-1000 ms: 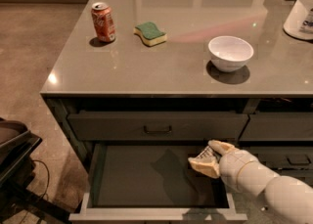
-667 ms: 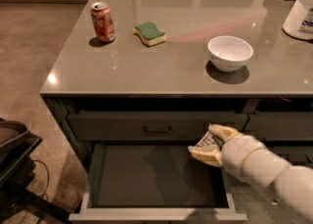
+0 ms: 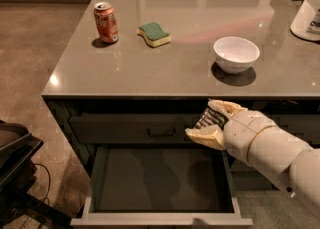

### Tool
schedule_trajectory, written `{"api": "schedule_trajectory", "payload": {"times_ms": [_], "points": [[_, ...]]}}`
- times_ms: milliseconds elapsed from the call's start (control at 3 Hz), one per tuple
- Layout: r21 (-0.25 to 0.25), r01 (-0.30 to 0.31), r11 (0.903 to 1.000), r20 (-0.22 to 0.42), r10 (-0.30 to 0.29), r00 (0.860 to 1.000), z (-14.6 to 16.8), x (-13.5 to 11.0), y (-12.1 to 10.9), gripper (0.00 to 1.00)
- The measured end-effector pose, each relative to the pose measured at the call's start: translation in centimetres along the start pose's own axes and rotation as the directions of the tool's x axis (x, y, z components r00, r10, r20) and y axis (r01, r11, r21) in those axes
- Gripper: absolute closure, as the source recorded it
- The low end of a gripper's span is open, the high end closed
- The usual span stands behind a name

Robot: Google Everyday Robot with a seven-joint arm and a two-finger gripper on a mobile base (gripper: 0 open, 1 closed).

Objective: Pick rxbar chocolate from middle drawer and place on counter

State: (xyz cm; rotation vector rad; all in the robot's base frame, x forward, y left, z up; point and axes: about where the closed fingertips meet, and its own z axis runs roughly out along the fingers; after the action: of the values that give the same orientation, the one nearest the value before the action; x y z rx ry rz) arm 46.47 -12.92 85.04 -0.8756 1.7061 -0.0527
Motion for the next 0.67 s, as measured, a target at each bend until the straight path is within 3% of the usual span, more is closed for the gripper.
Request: {"api": "schedule_trajectory", "payload": {"times_ms": [333, 667], "points": [[-0.028, 0.032, 0.9991, 0.031, -0.031, 0.999, 1.7, -1.5, -0.7, 1.0], [-0.035, 0.096, 0.9947, 0.071, -0.094, 0.993, 4.4, -3.7, -4.7, 1.0]]}}
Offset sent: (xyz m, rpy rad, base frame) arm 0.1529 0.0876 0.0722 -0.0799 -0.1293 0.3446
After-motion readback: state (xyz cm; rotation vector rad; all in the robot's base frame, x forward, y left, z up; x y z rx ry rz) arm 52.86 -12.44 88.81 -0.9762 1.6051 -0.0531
